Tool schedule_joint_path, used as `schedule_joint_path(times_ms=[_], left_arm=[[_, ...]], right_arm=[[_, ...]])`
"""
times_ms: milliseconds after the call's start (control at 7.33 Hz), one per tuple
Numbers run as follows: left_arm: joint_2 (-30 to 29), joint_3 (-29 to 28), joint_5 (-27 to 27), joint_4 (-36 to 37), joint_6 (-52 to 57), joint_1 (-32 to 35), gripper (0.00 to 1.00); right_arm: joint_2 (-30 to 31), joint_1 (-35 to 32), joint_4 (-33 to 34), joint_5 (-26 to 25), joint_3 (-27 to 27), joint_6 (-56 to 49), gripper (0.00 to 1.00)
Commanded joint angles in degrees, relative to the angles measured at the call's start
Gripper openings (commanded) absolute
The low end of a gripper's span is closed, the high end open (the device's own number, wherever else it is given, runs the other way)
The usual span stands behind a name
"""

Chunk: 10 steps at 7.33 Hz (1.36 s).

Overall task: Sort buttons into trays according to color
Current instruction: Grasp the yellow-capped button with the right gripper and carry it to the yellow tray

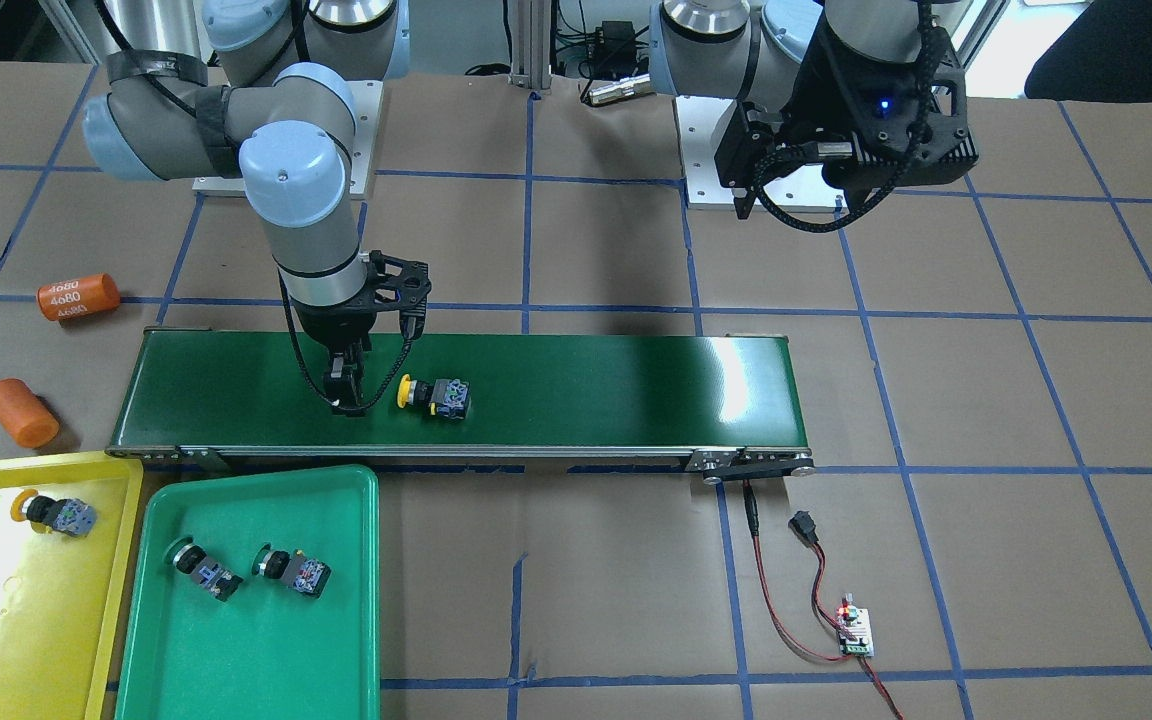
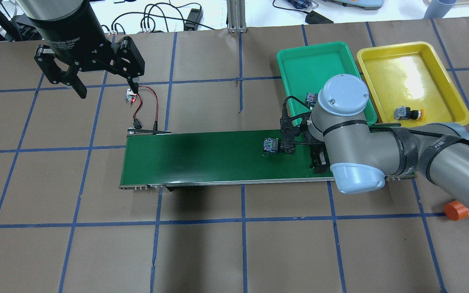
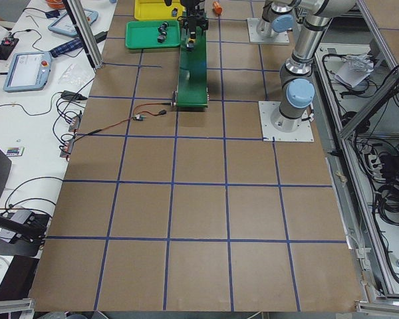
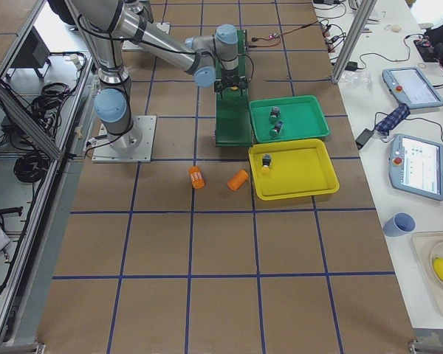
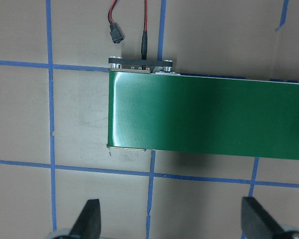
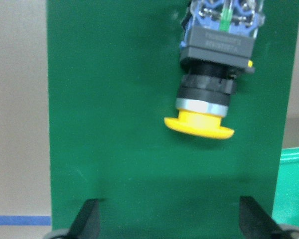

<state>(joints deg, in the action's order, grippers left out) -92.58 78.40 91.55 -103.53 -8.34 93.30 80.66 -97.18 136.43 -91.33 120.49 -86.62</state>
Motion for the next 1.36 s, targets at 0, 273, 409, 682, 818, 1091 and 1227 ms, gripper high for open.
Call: schedule_joint_path(times_ms=[0,273,409,682,818,1091,1227], left_arm=[[-0.1,0.1,-0.3,0.2,0.0,0.0,1.00],[-0.1,0.1,-0.3,0.2,0.0,0.0,1.00],[-0.1,0.1,-0.3,0.1,0.0,0.0,1.00],[0.0,0.1,-0.1,0.1,0.0,0.0,1.00],[0.0,0.1,-0.1,0.1,0.0,0.0,1.00],[0.1,0.1,-0.1,0.1,0.0,0.0,1.00],[0.2,0.1,-0.1,0.1,0.0,0.0,1.00]], right_arm=[[-0.3,-0.7,0.9,0.6,-0.1,0.1,1.00],[-2.3,-0.7,1.6,0.5,-2.1,1.4,1.00],[-2.3,-0.7,1.6,0.6,-1.9,1.9,1.00],[-2.5,-0.8,1.6,0.6,-1.8,1.5,1.00],[-2.5,-0.8,1.6,0.8,-2.1,1.1,0.78],[-2.6,-0.7,1.6,-0.2,-2.3,-1.1,0.33],[-2.6,-0.7,1.6,-1.4,-2.4,-2.1,0.26]])
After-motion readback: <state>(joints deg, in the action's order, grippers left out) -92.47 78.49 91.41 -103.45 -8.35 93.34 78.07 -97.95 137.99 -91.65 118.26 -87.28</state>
